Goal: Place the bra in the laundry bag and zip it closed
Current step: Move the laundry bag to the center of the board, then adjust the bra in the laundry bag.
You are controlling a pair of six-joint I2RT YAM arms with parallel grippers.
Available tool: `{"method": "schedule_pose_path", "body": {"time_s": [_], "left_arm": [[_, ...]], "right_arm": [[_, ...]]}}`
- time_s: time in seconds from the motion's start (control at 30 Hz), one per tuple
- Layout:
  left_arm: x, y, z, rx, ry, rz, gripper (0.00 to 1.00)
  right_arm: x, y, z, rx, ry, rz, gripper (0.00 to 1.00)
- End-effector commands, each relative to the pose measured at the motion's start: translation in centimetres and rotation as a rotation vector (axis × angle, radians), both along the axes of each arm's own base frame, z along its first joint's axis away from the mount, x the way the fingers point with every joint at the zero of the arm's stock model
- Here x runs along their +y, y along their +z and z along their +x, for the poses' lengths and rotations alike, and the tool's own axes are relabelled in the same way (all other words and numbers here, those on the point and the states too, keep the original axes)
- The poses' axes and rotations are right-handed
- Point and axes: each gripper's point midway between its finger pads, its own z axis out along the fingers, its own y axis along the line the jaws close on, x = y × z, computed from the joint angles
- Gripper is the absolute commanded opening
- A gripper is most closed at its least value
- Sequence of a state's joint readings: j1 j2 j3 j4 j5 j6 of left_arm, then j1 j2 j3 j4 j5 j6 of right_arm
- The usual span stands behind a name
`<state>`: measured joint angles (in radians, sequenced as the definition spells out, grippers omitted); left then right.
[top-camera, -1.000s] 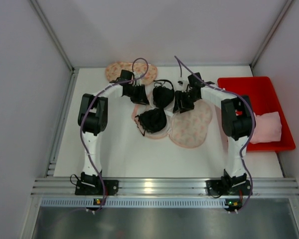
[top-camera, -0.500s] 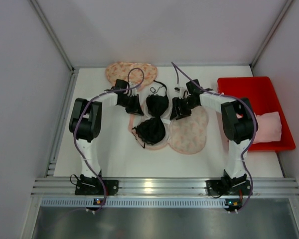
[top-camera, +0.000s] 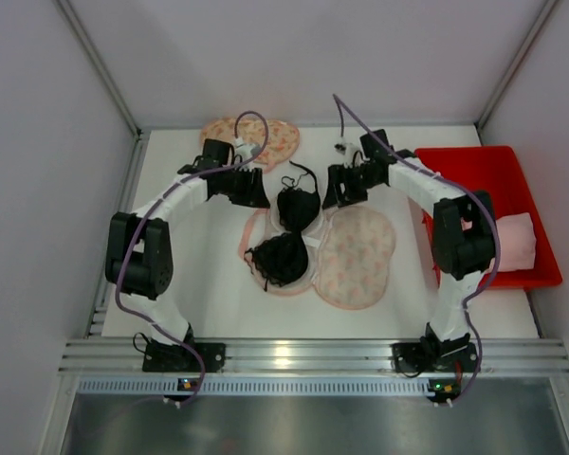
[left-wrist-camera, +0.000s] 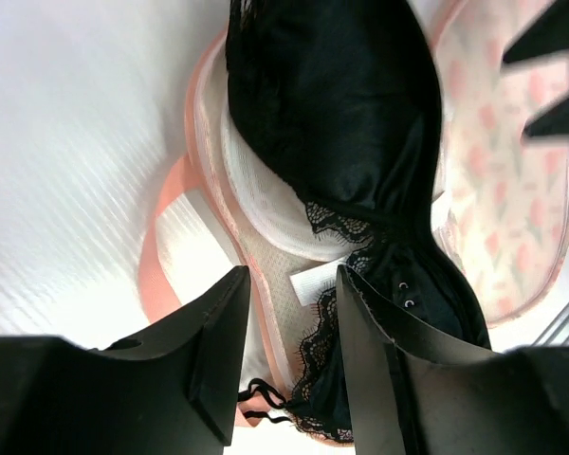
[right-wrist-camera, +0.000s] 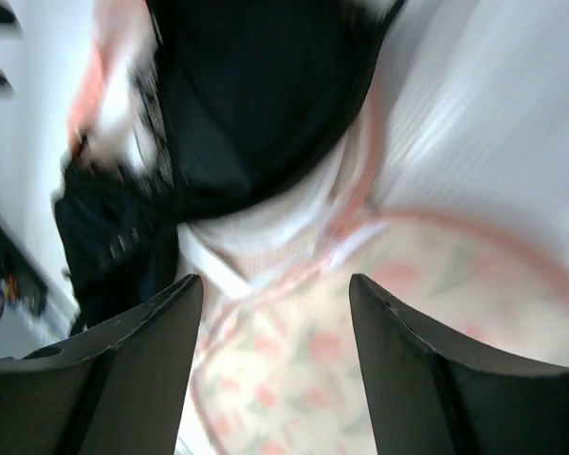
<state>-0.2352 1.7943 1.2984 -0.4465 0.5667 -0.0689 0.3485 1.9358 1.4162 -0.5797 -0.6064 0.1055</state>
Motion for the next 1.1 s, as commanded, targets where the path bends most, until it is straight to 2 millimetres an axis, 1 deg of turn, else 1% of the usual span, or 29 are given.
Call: {"method": "schedule_pose_path", "body": {"time_s": [0.0,0.03,0.07,0.1,0.13,0.17,0.2,0.23,0.27,0.3,0.33,0.37,0.4,0.43,0.5,0.57,0.6,0.63,0.77,0.83,0.9,0.97,1.0,1.03,1.07], "left_arm": [[0.4,4.8,1.4,-0.166,-0.023,0.008,0.48],[0.4,5.5,1.7,-0.184,-0.019,0.007,0.48],[0.4,6.1,1.8,-0.2,-0.017,0.006,0.48],[0.4,6.8,2.2,-0.236,-0.032,0.014,0.48],[0.5,7.3,2.4,-0.254,-0.032,0.019,0.48],[0.7,8.2,2.6,-0.278,-0.03,0.022,0.48],[0.8,9.1,2.8,-0.295,-0.027,0.017,0.51],[0.9,9.6,2.9,-0.301,-0.022,0.005,0.54],[1.5,10.5,2.9,-0.305,-0.008,-0.019,0.65],[1.9,11.0,2.9,-0.308,0.003,-0.03,0.66],[2.3,11.1,3.0,-0.308,0.008,-0.034,0.66],[2.6,11.6,2.8,-0.286,0.033,-0.07,0.67],[3.0,11.2,2.7,-0.269,0.045,-0.078,0.69],[3.2,11.1,2.5,-0.261,0.053,-0.083,0.69],[3.7,10.7,2.0,-0.237,0.061,-0.097,0.7],[4.0,10.6,1.6,-0.23,0.07,-0.103,0.7],[4.1,10.3,1.3,-0.221,0.07,-0.103,0.7],[4.2,10.3,1.2,-0.219,0.075,-0.104,0.7],[4.9,10.5,0.9,-0.22,0.09,-0.109,0.7],[5.1,10.5,0.9,-0.215,0.095,-0.115,0.7],[5.3,10.3,0.9,-0.208,0.103,-0.118,0.7],[5.5,10.0,0.9,-0.194,0.115,-0.12,0.7],[5.6,9.7,1.0,-0.186,0.118,-0.12,0.7],[5.7,9.6,1.0,-0.18,0.124,-0.121,0.7],[5.8,9.5,1.1,-0.174,0.13,-0.123,0.7]], "right_arm": [[-0.8,7.8,6.8,-0.276,-0.035,0.014,0.65],[-0.3,8.5,8.9,-0.317,-0.025,0.008,0.65],[-0.2,8.5,10.0,-0.331,-0.03,-0.004,0.65],[-0.4,6.4,11.1,-0.3,-0.042,-0.052,0.63],[0.2,8.2,12.9,-0.357,-0.044,-0.044,0.6],[0.1,8.0,13.7,-0.387,-0.025,-0.06,0.59],[0.0,6.5,14.7,-0.389,-0.033,-0.099,0.59],[0.4,6.5,15.4,-0.428,-0.017,-0.11,0.59],[0.7,6.8,16.1,-0.459,-0.012,-0.114,0.59],[0.9,5.9,16.6,-0.466,-0.005,-0.126,0.59],[1.6,6.3,17.2,-0.502,0.007,-0.123,0.6],[1.9,5.9,17.5,-0.513,0.012,-0.124,0.6],[2.4,5.0,17.7,-0.515,0.016,-0.135,0.61],[2.8,5.3,18.5,-0.553,0.008,-0.13,0.61],[3.6,4.3,19.1,-0.576,0.003,-0.141,0.61],[4.4,4.3,20.0,-0.618,-0.005,-0.136,0.61],[4.8,3.6,20.2,-0.621,-0.002,-0.139,0.61],[5.5,3.3,20.1,-0.629,0.008,-0.136,0.61],[7.1,2.3,20.7,-0.662,0.016,-0.142,0.61],[7.7,1.3,21.0,-0.682,0.019,-0.159,0.61],[7.6,0.4,21.6,-0.699,0.001,-0.193,0.61],[8.3,0.3,21.9,-0.723,0.006,-0.197,0.61],[8.2,-0.4,22.1,-0.72,0.004,-0.214,0.61],[8.6,0.0,22.3,-0.732,0.007,-0.217,0.61],[8.9,-0.1,22.3,-0.735,0.01,-0.216,0.61]]}}
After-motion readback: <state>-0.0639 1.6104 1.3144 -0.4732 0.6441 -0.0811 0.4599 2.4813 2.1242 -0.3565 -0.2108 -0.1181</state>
